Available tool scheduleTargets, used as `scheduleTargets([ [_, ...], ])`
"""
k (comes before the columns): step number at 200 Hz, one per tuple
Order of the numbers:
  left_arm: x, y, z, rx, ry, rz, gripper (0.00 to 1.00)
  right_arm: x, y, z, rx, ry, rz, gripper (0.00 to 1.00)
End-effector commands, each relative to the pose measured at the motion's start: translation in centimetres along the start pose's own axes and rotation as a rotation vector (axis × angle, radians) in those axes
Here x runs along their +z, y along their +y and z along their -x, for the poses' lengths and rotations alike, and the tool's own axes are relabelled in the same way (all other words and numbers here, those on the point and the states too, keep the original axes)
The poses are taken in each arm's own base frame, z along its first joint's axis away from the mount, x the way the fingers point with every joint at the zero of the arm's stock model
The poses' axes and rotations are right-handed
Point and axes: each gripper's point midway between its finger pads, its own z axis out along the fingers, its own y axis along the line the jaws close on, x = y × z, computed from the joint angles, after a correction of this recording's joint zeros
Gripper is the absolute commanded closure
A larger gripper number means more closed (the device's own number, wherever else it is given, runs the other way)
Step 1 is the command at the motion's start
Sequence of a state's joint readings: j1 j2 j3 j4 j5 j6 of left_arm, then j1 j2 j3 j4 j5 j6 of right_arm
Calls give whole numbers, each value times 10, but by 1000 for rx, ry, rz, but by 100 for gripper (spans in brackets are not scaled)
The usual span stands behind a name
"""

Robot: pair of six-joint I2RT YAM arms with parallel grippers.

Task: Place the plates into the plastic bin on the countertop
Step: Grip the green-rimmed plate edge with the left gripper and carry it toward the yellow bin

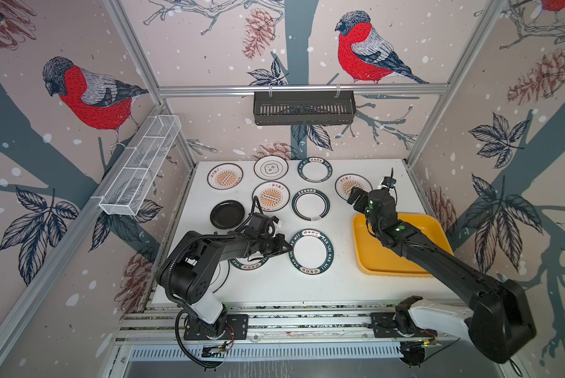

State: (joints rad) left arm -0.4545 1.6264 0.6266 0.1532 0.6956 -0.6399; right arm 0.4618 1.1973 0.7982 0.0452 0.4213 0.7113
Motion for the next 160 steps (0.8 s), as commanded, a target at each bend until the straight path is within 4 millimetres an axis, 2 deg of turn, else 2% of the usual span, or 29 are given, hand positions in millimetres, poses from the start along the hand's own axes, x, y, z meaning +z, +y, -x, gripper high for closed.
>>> scheduleTargets([
  [1, -3, -8, 8, 29, -31, -17, 97, 0, -21, -16, 27, 74, -72, 0],
  [48, -15, -36, 23, 77, -58, -86, 100, -2, -36, -54, 65, 194, -85, 0],
  [66, -23, -49, 31, 98, -68, -104, 100, -2, -38, -62, 69, 214, -81, 0],
  [83, -33, -65, 37, 121, -78, -131, 100, -3, -38, -55, 64, 198, -85, 0],
  [116, -45, -96, 47, 149, -77, -189, 100, -6, -33, -27, 57, 124, -39, 0],
  [130, -45, -108, 52, 178, -88, -181, 100, -7, -34, -18, 54, 103, -27, 0],
  [160, -32, -143, 52, 221, -64, -231, 100, -12, -44, 1, 67, 61, -14, 0],
])
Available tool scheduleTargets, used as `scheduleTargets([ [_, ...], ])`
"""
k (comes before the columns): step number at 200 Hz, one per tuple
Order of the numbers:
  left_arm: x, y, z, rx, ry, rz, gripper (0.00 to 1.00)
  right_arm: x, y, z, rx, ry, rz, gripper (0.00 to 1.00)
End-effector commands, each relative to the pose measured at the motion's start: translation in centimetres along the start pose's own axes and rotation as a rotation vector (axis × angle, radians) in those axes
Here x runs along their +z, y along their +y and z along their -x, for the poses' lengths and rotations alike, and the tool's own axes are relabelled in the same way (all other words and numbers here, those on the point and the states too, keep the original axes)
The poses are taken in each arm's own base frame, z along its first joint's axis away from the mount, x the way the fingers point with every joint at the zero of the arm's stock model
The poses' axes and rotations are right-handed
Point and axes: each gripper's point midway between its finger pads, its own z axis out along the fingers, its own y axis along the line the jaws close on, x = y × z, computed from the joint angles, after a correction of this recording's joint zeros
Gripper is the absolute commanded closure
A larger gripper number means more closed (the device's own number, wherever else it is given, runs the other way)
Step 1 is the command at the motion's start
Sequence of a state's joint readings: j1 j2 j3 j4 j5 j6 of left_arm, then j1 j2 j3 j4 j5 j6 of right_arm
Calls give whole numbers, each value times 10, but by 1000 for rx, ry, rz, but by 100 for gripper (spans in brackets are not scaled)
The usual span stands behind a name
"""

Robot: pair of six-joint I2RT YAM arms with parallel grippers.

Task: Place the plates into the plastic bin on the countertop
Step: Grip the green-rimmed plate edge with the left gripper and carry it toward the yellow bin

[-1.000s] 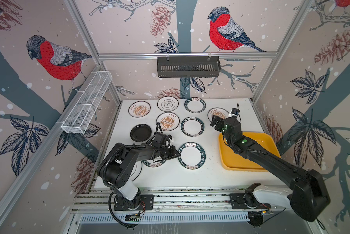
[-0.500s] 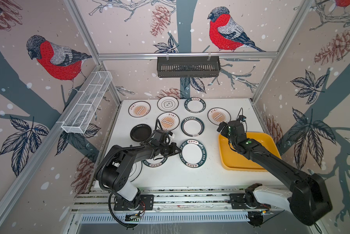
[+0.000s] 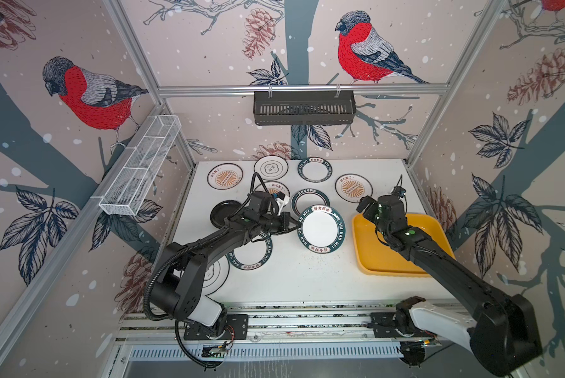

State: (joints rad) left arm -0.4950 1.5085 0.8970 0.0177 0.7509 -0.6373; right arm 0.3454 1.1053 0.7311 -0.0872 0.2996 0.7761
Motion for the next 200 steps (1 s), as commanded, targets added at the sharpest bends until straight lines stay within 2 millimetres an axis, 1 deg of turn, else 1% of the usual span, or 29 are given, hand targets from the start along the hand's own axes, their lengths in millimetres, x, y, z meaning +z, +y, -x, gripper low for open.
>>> scheduleTargets([
  [1, 12, -26, 4, 25, 20, -70, 100, -6, 5, 17, -12, -43, 50, 0],
  [18, 25, -40, 10, 29, 30, -117, 100, -11, 0, 25, -6, -62, 61, 0],
  [27, 34, -36, 9, 10, 37, -114, 100, -12, -3, 26, -6, -57, 67, 0],
  [28, 34, -41, 13, 18, 30, -121, 100, -12, -3, 26, -7, -56, 69, 0],
  [31, 35, -44, 17, 22, 22, -123, 100, -13, -3, 25, -7, -53, 74, 0],
  [44, 44, -46, 22, 18, 14, -123, 100, -17, -6, 21, -5, -28, 86, 0],
  [58, 54, -47, 27, 12, 9, -126, 100, -22, -15, 17, -3, -6, 79, 0],
  [74, 67, -50, 29, 2, 27, -133, 100, -30, -28, 19, 1, -10, 39, 0],
  [93, 83, -56, 29, 7, 52, -141, 100, -38, -37, 27, 13, -36, 21, 0],
  [115, 104, -61, 28, 2, 70, -146, 100, -43, -39, 33, 35, -62, 27, 0],
  [134, 118, -70, 28, -6, 69, -175, 100, -44, -39, 37, 30, -73, 23, 0],
  [173, 146, -76, 27, -55, 55, -181, 100, -46, -41, 48, 20, -120, 2, 0],
  [200, 163, -80, 20, -86, 49, -166, 100, -45, -40, 43, 27, -112, 24, 0],
])
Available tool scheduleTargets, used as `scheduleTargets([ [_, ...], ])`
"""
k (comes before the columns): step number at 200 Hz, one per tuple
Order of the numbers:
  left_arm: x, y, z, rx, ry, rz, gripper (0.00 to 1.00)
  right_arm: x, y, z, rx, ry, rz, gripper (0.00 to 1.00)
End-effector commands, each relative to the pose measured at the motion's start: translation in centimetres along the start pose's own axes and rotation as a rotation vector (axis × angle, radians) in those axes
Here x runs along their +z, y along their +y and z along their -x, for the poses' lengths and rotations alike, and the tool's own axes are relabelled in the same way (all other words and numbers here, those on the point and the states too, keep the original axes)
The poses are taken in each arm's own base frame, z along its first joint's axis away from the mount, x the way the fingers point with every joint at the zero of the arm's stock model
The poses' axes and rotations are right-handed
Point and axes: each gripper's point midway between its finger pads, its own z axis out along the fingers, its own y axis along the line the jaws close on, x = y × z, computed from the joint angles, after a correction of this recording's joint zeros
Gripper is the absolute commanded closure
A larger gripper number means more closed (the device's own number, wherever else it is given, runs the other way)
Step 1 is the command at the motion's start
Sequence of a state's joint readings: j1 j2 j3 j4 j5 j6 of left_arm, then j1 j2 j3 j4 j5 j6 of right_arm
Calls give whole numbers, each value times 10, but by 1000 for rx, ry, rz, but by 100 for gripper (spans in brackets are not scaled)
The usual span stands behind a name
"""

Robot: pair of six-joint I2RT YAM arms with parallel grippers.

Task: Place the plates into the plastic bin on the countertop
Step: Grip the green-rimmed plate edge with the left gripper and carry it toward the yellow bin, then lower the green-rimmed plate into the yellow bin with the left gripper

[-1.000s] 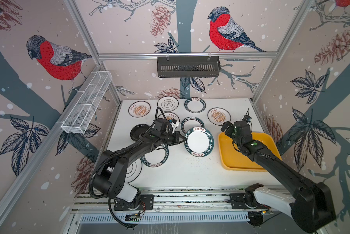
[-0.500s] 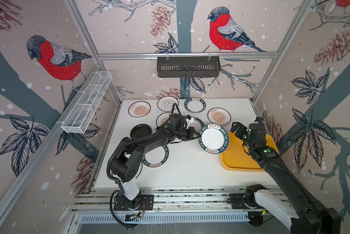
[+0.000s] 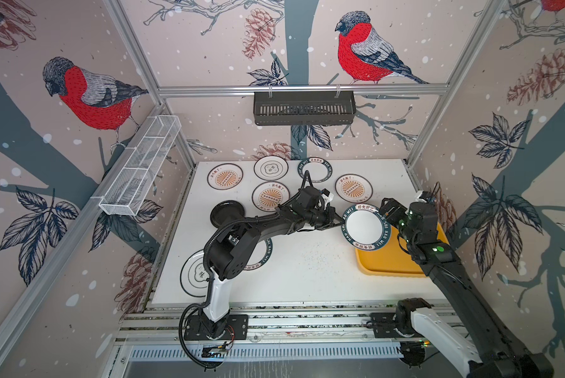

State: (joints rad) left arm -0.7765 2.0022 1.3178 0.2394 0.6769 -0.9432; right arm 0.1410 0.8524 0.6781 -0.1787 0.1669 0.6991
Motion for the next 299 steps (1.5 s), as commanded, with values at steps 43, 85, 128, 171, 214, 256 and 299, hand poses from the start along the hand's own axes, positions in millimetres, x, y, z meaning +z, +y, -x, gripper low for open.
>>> scheduleTargets([
  [43, 34, -29, -1, -5, -65, -25, 100, -10, -9, 14, -23, -86, -35, 0],
  [85, 60, -40, -7, -18, -87, -11, 100, -23, -7, 31, -15, -152, -37, 0],
  [128, 91, -37, -15, -37, -95, 41, 100, -42, 0, 56, -23, -232, -23, 0],
  [171, 113, -19, -26, -98, -73, 99, 100, -50, 3, 59, -10, -258, 7, 0],
  [214, 117, -12, -25, -107, -83, 153, 100, -49, 4, 59, -9, -260, 19, 0],
  [256, 122, -5, -28, -106, -67, 198, 95, -47, 4, 57, -2, -264, 25, 0],
  [299, 130, -2, -31, -107, -33, 222, 93, -46, 1, 56, 4, -267, 24, 0],
])
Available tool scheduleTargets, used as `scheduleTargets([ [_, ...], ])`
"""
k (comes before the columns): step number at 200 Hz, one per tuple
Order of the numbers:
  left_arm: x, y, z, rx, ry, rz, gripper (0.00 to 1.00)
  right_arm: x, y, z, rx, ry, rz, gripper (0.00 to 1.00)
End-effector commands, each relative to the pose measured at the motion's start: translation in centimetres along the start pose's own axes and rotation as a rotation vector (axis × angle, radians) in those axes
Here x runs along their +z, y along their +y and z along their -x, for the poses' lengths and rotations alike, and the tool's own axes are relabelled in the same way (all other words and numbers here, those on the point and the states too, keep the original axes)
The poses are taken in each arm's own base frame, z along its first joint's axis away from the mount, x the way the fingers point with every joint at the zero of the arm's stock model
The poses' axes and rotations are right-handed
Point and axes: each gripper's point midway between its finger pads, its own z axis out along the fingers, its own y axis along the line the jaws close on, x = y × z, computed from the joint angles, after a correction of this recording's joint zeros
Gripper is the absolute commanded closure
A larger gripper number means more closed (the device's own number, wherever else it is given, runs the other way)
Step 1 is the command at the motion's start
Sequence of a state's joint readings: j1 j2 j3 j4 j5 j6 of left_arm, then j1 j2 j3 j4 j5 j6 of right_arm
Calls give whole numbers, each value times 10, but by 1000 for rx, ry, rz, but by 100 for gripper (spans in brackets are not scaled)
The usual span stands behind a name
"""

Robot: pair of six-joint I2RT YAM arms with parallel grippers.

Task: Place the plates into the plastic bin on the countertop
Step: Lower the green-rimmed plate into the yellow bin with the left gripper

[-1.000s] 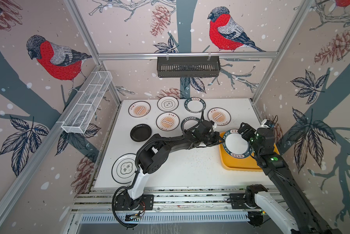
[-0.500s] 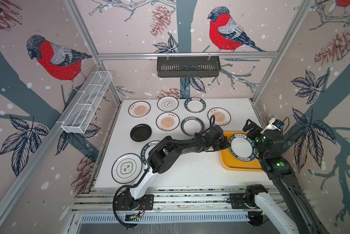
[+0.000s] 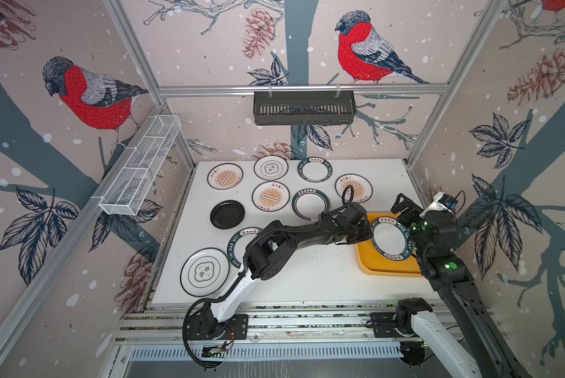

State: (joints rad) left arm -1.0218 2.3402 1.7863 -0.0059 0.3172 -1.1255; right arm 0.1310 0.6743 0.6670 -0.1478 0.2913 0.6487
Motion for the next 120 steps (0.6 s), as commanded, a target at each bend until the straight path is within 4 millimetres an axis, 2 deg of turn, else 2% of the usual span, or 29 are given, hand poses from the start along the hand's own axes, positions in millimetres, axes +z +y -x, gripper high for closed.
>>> scheduleTargets([
  [1, 2, -2, -2, 11, 16, 2, 93, -1, 4, 8, 8, -35, 18, 0],
  [38, 4, -1, -3, 12, 26, 7, 87, 0, 2, 8, 13, -40, 15, 0],
  [77, 3, 1, -3, 18, 25, 15, 68, 0, 0, 8, 16, -41, 11, 0],
  [89, 1, 0, -4, 22, 22, 15, 66, 1, -1, 7, 18, -41, 7, 0],
  [120, -3, -1, -3, 35, 12, 19, 53, 1, -2, 6, 19, -40, -1, 0],
])
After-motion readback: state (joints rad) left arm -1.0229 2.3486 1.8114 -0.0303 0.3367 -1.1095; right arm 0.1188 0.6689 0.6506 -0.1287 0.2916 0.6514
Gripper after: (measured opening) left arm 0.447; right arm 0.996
